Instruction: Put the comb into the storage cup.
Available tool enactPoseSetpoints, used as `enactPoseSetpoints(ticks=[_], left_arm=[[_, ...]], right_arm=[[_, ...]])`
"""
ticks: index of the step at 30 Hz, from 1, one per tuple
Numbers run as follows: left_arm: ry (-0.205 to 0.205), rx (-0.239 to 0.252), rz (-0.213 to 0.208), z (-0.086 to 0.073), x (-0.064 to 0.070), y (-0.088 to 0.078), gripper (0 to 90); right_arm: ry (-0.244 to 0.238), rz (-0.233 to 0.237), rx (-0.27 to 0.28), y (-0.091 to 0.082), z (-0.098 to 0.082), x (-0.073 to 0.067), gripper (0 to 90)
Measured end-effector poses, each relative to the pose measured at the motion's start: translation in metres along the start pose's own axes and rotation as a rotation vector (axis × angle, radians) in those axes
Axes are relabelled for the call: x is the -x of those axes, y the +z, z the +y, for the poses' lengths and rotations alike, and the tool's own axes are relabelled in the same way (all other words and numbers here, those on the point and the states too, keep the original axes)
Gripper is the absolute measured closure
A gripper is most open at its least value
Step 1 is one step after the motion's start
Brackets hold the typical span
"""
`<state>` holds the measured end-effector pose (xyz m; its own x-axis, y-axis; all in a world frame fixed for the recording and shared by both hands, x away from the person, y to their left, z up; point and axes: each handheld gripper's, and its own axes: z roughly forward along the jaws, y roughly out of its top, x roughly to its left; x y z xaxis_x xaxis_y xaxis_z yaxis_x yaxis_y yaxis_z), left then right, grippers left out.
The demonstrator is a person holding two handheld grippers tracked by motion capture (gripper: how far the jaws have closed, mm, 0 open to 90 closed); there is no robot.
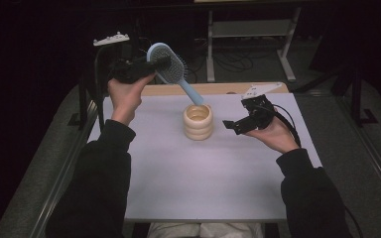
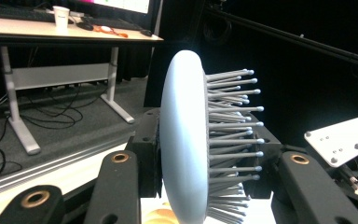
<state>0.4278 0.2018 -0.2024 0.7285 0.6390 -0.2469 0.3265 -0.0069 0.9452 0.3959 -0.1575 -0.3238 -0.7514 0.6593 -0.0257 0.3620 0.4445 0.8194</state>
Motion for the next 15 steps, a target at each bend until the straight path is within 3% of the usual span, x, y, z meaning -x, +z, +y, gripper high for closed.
enactPoseSetpoints(ticks=[15], left_arm=[[-0.002, 0.024, 0.043, 0.001, -0.013, -0.004, 57.6]], right_arm=[[0.055, -0.002, 0.06, -0.02, -0.04, 0.005, 0.0]])
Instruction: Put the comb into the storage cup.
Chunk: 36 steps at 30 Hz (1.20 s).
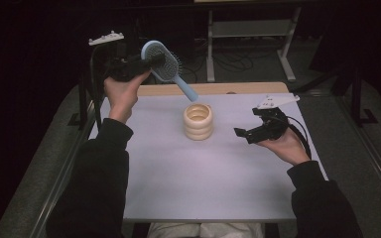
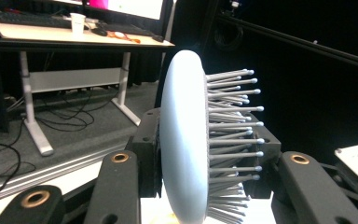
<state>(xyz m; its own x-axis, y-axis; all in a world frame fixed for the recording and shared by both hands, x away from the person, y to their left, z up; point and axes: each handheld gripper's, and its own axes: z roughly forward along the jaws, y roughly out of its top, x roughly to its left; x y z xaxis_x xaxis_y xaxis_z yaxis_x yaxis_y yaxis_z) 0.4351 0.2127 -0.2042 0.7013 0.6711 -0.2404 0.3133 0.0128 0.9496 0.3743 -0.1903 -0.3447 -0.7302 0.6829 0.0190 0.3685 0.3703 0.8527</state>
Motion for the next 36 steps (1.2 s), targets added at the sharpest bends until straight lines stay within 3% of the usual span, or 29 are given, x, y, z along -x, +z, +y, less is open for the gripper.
enactPoseSetpoints(ticks=[12, 27, 36], left_arm=[[-0.001, 0.0, 0.007, -0.002, -0.004, 0.006, 57.5], [-0.011, -0.005, 0.012, -0.011, -0.007, 0.014, 57.5], [-0.029, -0.029, 0.012, -0.026, -0.011, 0.028, 57.5]], right_arm=[[0.014, -0.054, 0.039, -0.017, -0.03, -0.002, 0.0], [0.027, -0.063, 0.043, -0.033, -0.065, -0.008, 0.0], [0.032, -0.067, 0.035, -0.041, -0.089, -0.015, 0.0]])
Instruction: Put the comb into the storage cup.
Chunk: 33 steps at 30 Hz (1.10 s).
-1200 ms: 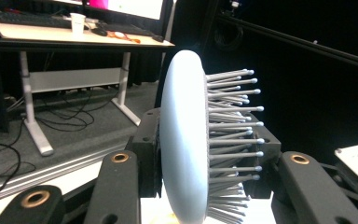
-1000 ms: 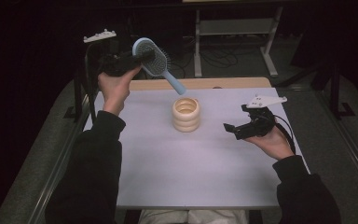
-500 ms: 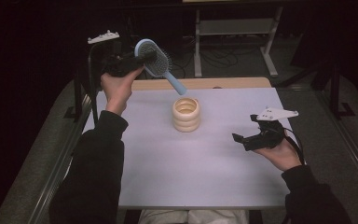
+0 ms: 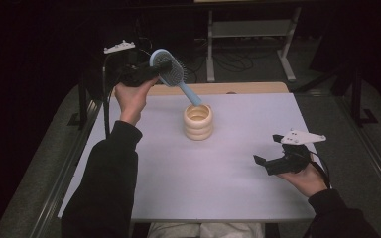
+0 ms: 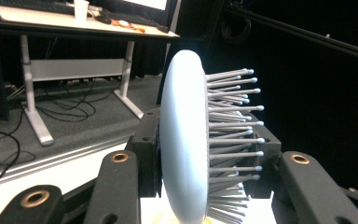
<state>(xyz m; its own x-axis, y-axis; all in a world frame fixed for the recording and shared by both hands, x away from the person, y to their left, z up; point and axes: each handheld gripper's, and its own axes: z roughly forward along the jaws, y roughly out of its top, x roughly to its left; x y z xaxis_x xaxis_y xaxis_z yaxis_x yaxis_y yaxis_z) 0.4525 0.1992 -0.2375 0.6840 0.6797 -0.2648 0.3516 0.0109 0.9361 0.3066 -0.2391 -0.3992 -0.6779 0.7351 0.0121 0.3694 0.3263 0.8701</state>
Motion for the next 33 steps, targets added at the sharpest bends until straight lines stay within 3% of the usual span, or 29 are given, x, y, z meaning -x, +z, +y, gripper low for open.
enactPoseSetpoints(ticks=[13, 33], left_arm=[[-0.005, -0.024, 0.016, -0.017, -0.004, 0.014, 57.4], [-0.027, -0.062, 0.005, -0.052, -0.014, 0.036, 57.2]], right_arm=[[0.009, -0.021, 0.011, -0.005, -0.012, 0.001, 0.0], [0.017, -0.024, 0.015, -0.007, -0.017, 0.0, 0.0]])
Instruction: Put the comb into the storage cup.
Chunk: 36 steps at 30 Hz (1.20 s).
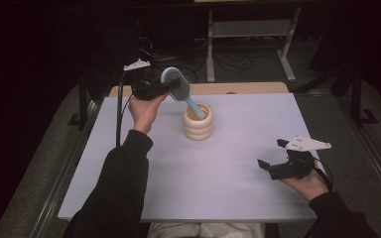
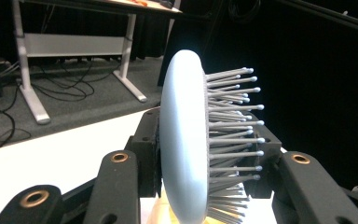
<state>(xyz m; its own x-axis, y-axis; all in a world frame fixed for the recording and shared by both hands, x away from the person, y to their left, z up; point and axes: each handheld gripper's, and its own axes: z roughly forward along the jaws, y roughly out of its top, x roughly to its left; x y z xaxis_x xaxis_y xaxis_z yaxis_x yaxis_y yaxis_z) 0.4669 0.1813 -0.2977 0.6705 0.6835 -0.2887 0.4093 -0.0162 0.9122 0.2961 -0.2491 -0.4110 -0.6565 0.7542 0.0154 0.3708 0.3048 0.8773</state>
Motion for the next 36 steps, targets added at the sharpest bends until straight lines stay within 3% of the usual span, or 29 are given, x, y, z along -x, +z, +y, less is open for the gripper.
enactPoseSetpoints(ticks=[11, 16, 25, 32, 36], left_arm=[[-0.025, -0.011, -0.012, -0.013, -0.003, 0.012, 57.1], [-0.051, -0.018, -0.006, -0.022, -0.009, 0.018, 57.0], [-0.124, 0.025, -0.023, -0.031, -0.017, 0.018, 56.6], [-0.132, 0.026, -0.039, -0.031, -0.015, 0.02, 54.4], [-0.086, -0.041, -0.049, -0.036, -0.015, 0.024, 52.2]], right_arm=[[0.01, -0.007, -0.004, 0.0, -0.001, 0.002, 0.0], [0.02, -0.01, 0.001, -0.001, -0.002, 0.003, 0.0], [0.02, -0.012, -0.007, -0.001, -0.002, 0.003, 0.0], [0.02, -0.01, -0.009, -0.001, -0.002, 0.003, 0.0], [0.018, -0.013, -0.015, 0.0, -0.002, 0.003, 0.0]])
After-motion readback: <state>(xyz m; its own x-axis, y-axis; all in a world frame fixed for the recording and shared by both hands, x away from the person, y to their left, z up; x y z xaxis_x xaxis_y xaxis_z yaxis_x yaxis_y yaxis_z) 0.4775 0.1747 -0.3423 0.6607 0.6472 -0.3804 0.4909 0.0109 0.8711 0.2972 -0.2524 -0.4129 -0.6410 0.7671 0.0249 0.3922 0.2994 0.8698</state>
